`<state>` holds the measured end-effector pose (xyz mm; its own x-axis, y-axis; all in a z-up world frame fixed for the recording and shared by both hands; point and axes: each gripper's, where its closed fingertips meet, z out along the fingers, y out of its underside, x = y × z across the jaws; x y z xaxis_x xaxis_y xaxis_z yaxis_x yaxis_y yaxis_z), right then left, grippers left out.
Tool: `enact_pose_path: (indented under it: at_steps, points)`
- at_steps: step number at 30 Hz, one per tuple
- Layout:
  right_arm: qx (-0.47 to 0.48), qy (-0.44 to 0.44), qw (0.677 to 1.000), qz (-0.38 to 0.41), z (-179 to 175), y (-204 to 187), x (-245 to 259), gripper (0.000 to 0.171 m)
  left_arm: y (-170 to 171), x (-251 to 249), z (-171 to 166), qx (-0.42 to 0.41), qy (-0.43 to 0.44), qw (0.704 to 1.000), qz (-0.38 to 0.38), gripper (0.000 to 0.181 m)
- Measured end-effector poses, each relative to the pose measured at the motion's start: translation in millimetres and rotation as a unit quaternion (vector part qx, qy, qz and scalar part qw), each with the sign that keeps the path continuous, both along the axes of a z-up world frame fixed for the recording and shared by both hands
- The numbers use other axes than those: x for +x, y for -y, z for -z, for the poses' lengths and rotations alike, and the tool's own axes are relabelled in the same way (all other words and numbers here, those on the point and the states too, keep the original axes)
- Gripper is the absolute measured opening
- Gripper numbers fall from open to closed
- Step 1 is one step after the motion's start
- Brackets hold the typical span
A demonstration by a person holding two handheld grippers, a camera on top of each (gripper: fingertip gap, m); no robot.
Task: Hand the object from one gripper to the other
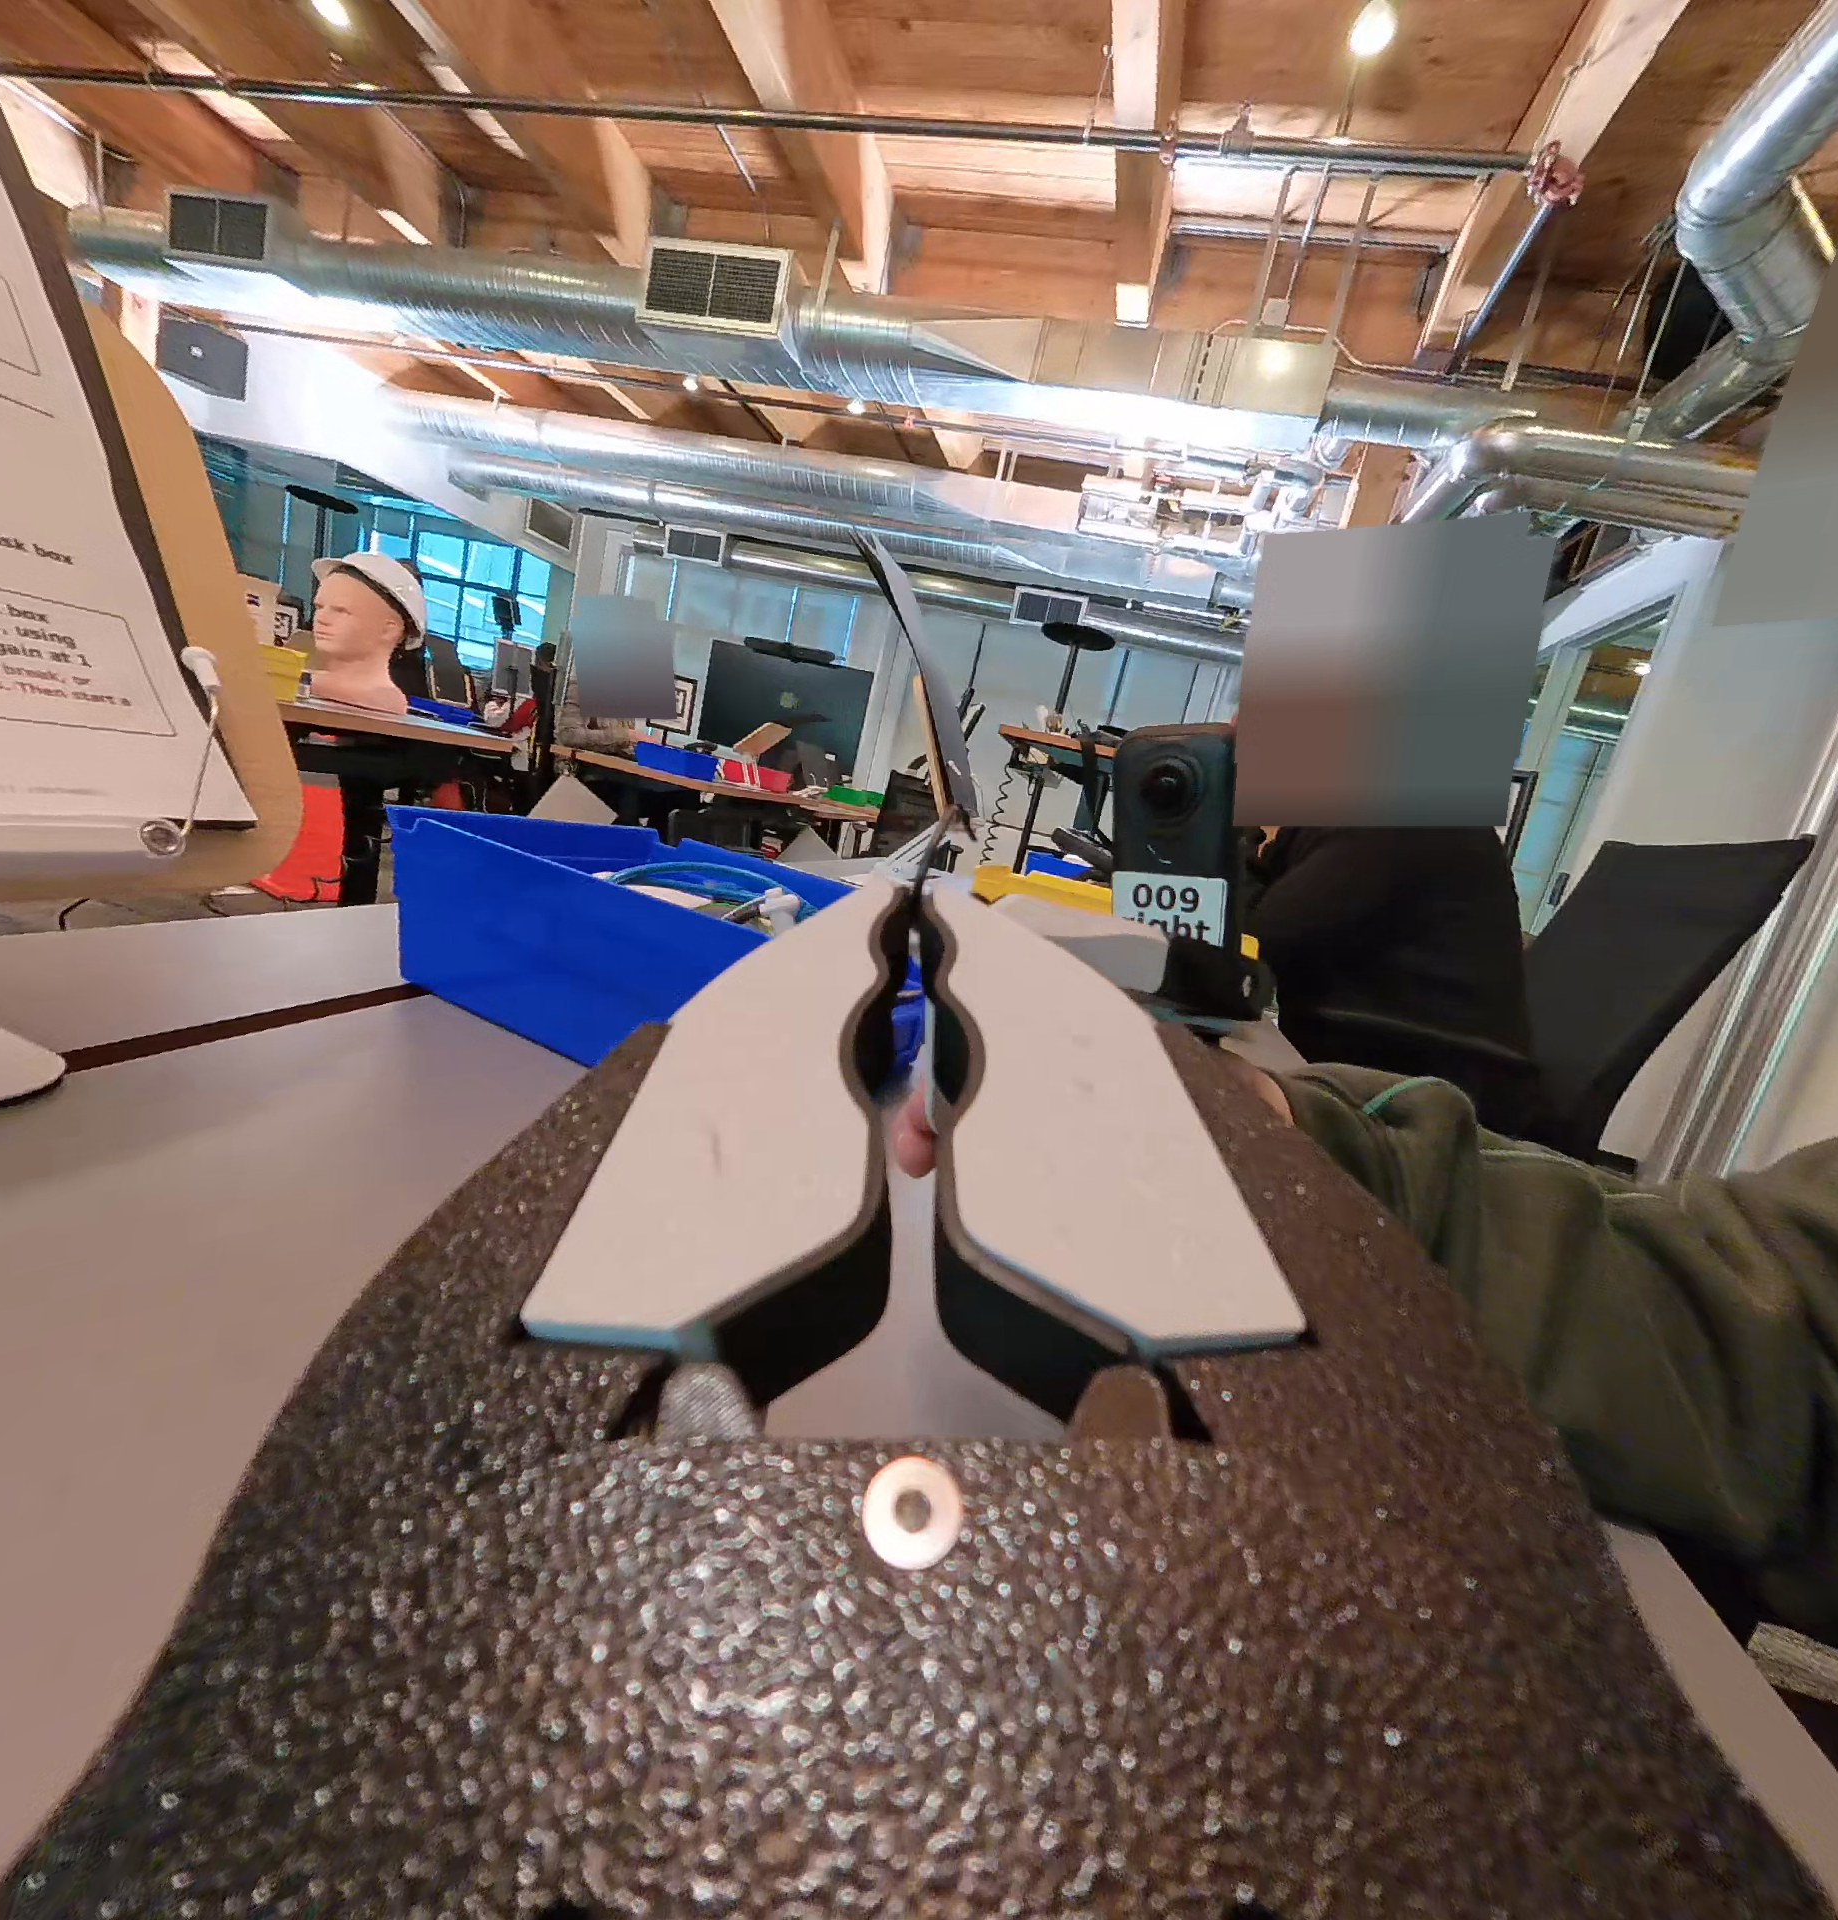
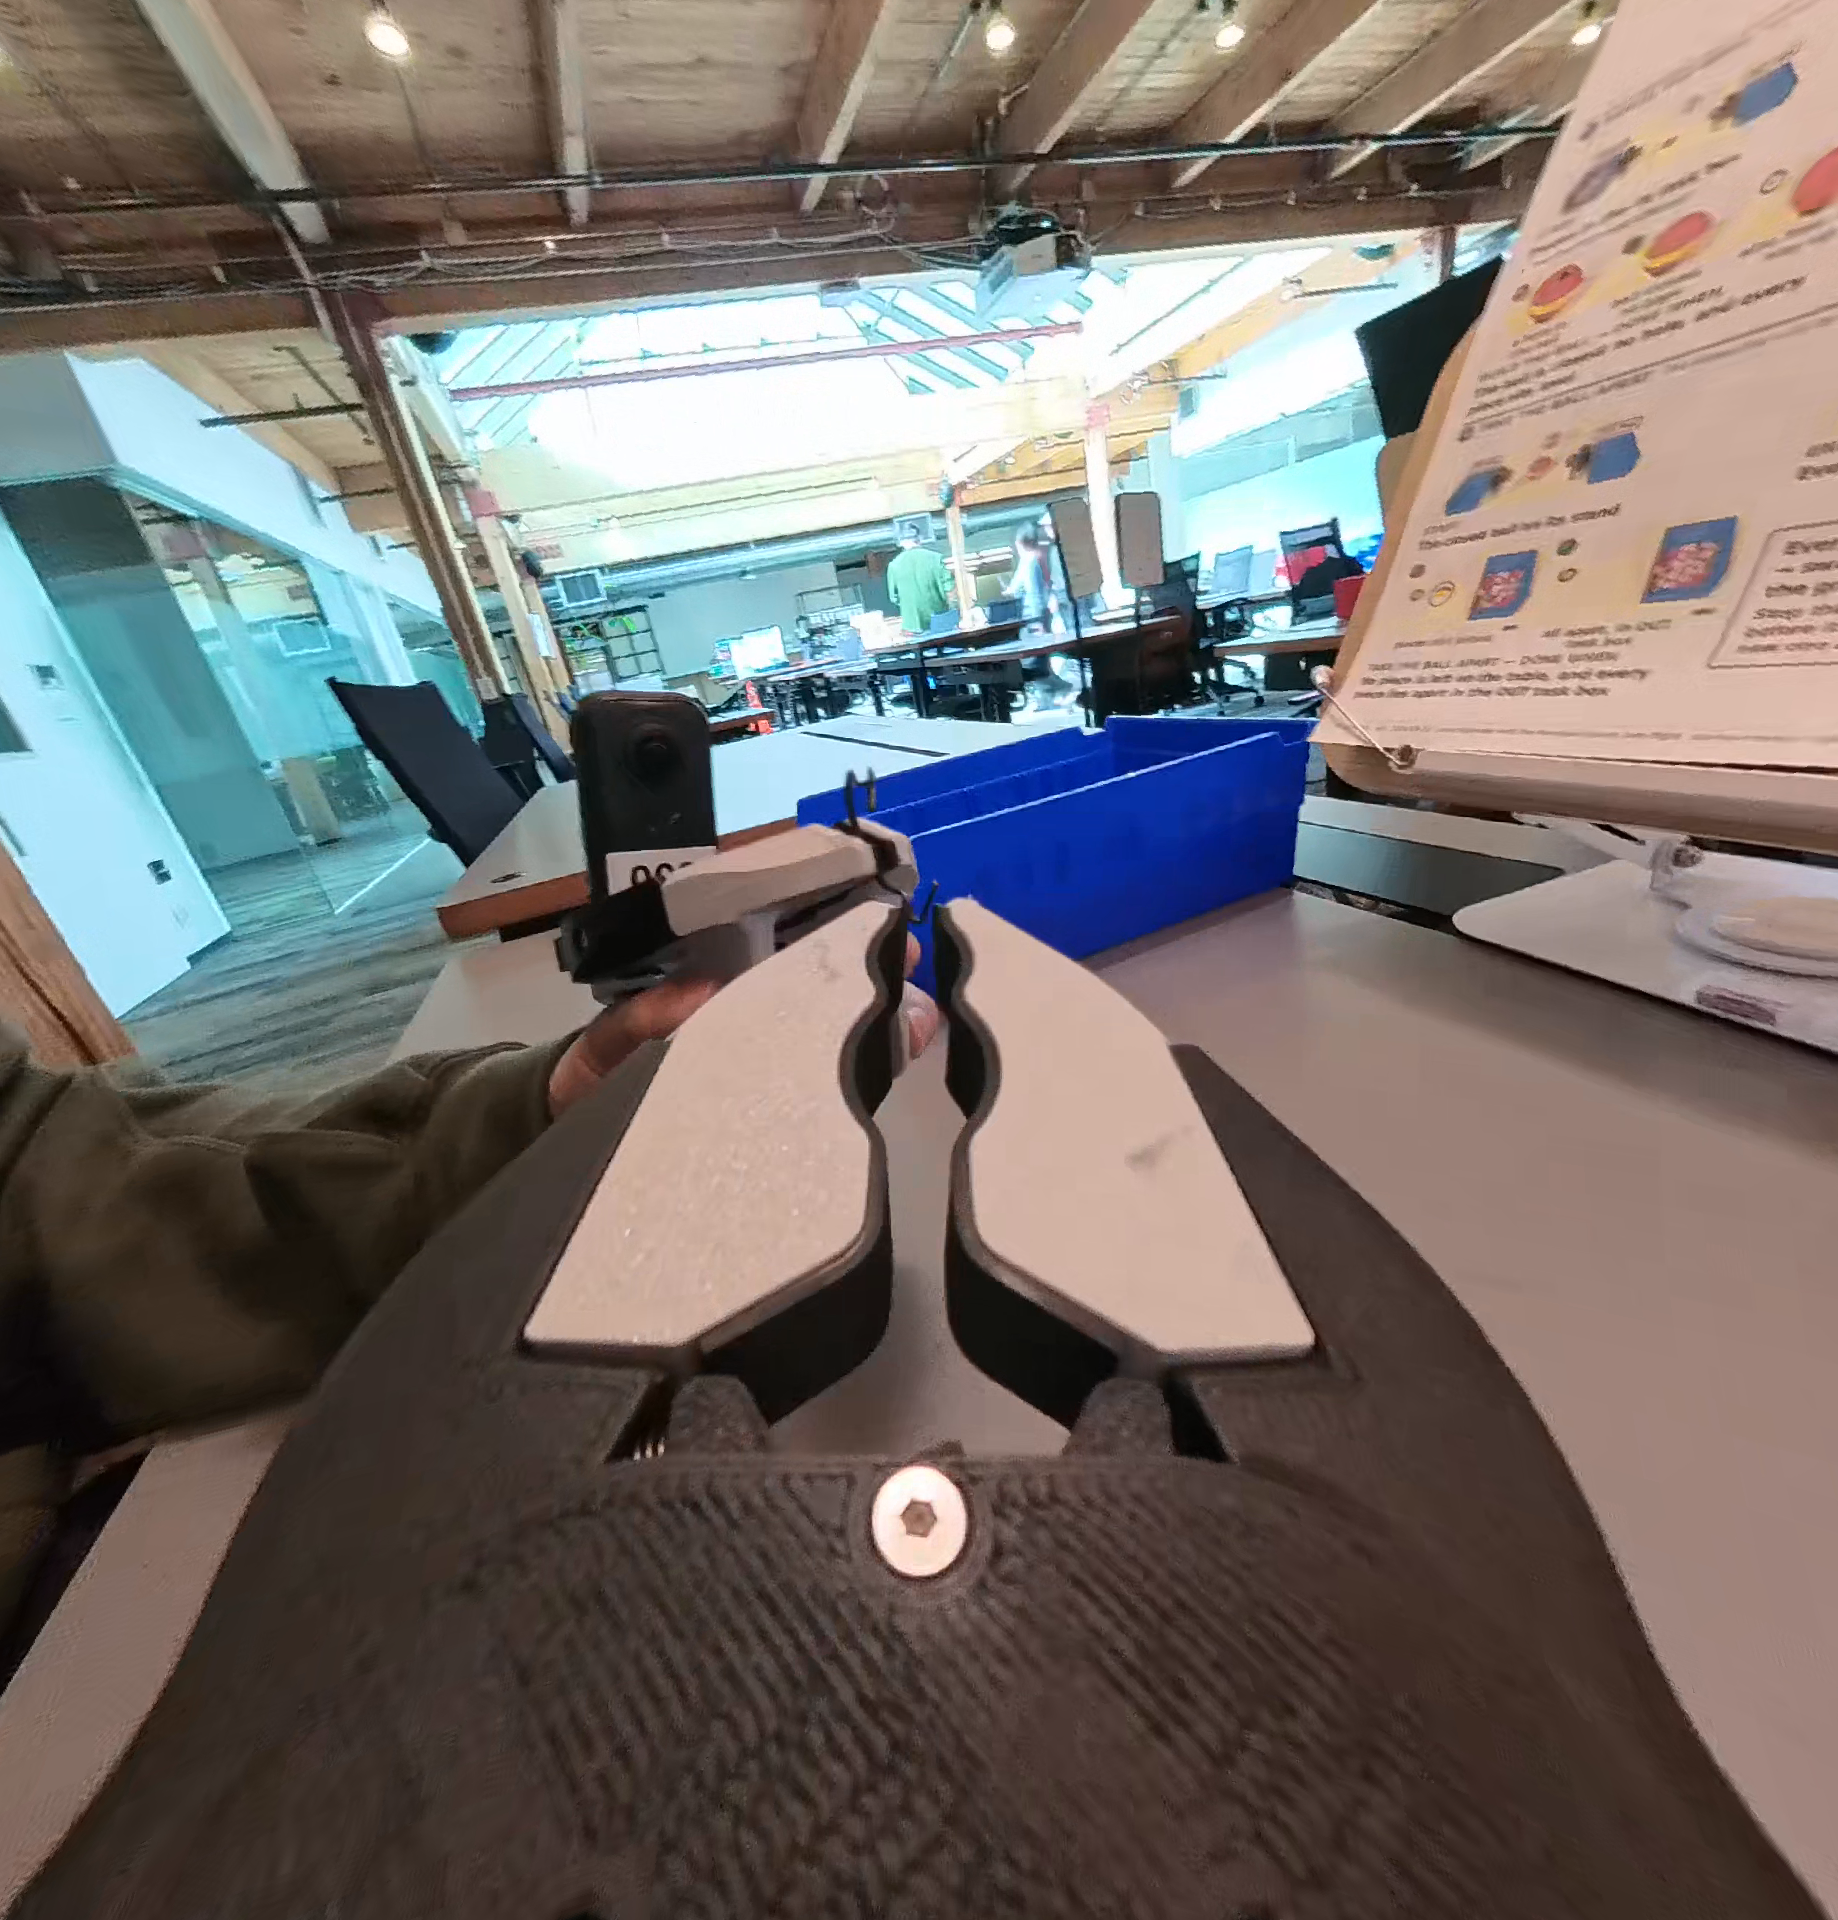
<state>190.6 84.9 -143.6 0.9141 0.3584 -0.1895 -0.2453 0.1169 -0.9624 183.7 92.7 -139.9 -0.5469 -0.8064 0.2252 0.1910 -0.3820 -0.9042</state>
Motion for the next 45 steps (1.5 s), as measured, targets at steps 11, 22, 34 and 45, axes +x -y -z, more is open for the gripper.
enact_pose_path:
  at_steps: [11,22,34,45]
  points:
    - [0.03,0.04,0.996,0.07,-17.4,11.9,26.3,0.0,-4.4,3.7,5.8,0.047,-0.009,0.998,-0.042,0.023]
    - [-0.068,-0.09,0.871,0.478,-0.7,129.1,260.7,0.0,-2.5,6.5,16.9,0.101,-0.024,0.993,-0.051,0.013]
    - [-0.179,0.029,0.832,0.524,17.9,104.4,278.7,0.045,-8.5,6.9,19.3,0.095,-0.038,0.993,-0.053,0.012]
    - [-0.126,0.228,0.912,0.316,47.8,7.2,106.0,0.044,-124.9,-30.3,1.9,0.152,-0.222,0.935,-0.229,0.018]
